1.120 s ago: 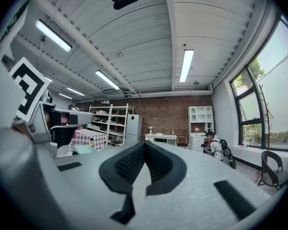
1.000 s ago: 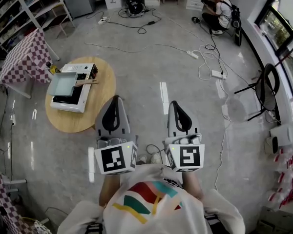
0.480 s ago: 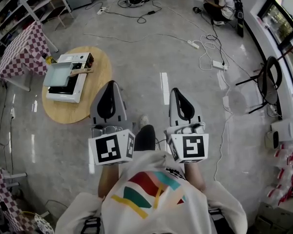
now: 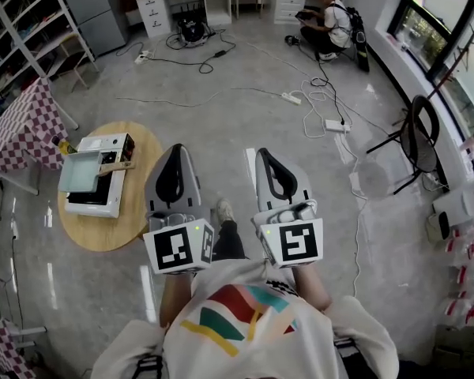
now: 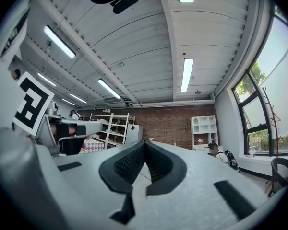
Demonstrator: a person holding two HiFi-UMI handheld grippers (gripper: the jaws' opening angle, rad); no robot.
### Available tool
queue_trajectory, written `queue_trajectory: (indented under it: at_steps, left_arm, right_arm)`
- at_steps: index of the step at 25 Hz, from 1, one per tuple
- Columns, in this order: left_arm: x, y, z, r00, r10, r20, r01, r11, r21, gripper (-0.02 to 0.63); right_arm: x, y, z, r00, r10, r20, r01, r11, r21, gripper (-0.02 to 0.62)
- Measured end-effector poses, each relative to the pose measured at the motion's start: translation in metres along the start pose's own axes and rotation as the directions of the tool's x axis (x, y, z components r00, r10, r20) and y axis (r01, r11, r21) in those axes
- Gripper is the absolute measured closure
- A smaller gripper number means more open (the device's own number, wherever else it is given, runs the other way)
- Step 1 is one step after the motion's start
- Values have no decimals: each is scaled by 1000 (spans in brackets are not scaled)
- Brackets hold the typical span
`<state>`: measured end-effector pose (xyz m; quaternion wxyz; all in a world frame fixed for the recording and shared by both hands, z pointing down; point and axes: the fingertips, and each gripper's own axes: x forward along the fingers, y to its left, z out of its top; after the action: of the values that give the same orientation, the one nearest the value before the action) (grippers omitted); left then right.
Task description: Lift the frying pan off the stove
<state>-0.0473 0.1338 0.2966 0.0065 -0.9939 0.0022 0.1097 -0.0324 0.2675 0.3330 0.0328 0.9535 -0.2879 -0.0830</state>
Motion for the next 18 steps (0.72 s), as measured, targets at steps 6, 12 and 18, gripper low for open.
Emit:
queue_trajectory:
  at_steps: [6,12,18]
  left_arm:
    - [66,-1,-22,999,-41,-3,41,999,-6,600]
    - [143,17,-48,997,-69,-22,68,998,-15,600]
    - [227,67,-58,996,-81,-32,80,996,-34,600]
  right_arm:
    - [64,-14,-9,1000,13,10,-12,999,-35,601]
    - [147,-36,-29,1000,19,-15,-19,1000,1,601]
    - [251,-32,-30,998,59,-16,-59,998,2,601]
